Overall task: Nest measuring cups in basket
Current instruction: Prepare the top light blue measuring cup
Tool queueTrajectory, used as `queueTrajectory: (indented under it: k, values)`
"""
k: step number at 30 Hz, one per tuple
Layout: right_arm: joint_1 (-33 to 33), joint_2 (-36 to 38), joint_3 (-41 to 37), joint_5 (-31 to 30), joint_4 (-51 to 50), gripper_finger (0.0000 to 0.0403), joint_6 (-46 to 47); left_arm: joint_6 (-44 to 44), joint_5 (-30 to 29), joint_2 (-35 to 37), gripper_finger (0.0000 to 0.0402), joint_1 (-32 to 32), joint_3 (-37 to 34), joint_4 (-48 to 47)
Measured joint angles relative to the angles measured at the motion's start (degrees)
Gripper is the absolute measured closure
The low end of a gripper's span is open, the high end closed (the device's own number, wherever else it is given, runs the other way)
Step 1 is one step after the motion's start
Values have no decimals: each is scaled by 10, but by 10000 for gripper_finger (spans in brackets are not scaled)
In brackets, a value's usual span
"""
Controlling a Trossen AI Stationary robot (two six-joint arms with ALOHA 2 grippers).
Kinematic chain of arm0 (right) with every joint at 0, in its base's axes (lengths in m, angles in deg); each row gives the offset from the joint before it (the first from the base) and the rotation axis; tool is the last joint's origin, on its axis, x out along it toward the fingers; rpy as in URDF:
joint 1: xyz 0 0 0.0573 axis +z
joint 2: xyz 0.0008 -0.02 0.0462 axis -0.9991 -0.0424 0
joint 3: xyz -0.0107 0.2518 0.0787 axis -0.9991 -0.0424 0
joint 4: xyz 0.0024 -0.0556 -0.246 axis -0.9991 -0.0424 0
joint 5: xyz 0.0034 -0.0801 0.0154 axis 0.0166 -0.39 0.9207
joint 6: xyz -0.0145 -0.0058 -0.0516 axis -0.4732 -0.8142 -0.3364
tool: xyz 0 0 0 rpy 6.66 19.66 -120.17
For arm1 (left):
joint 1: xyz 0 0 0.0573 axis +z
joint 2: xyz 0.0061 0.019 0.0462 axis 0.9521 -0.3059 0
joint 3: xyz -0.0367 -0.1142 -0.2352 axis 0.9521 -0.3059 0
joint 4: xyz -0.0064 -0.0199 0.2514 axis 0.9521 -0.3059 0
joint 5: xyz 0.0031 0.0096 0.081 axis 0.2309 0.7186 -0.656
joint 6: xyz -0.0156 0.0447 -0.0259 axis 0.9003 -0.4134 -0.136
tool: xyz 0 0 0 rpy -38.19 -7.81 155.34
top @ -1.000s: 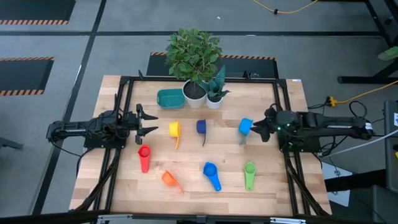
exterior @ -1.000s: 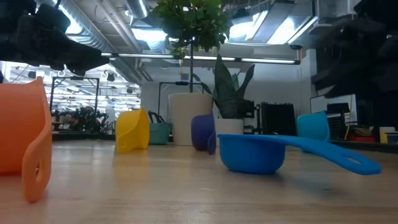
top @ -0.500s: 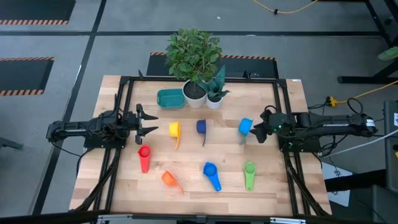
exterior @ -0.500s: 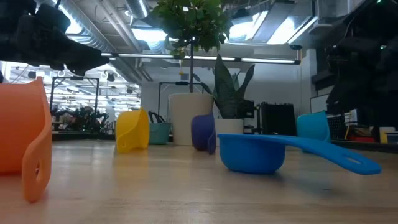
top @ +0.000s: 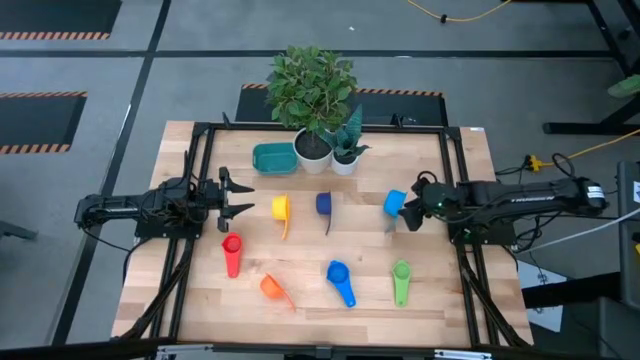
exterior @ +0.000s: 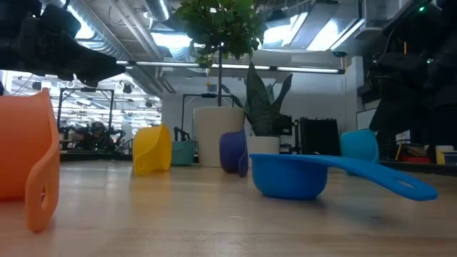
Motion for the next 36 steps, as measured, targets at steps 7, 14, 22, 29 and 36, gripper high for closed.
queueTrajectory:
  k: [7,14,22,29,36]
  values:
    - [0,-41,0,-1,35,194,-1,0,0,0,204,0,0,0]
    - [0,-81,0,-27,64,194,-1,0,0,0,204,0,0,0]
    - [0,-94,0,-44,80,222,-13,0,0,0,204,0,0,0]
    - [0,-93,0,-46,115,303,-45,0,0,0,204,0,0,0]
    - [0,-93,0,-45,123,374,-48,0,0,0,204,0,0,0]
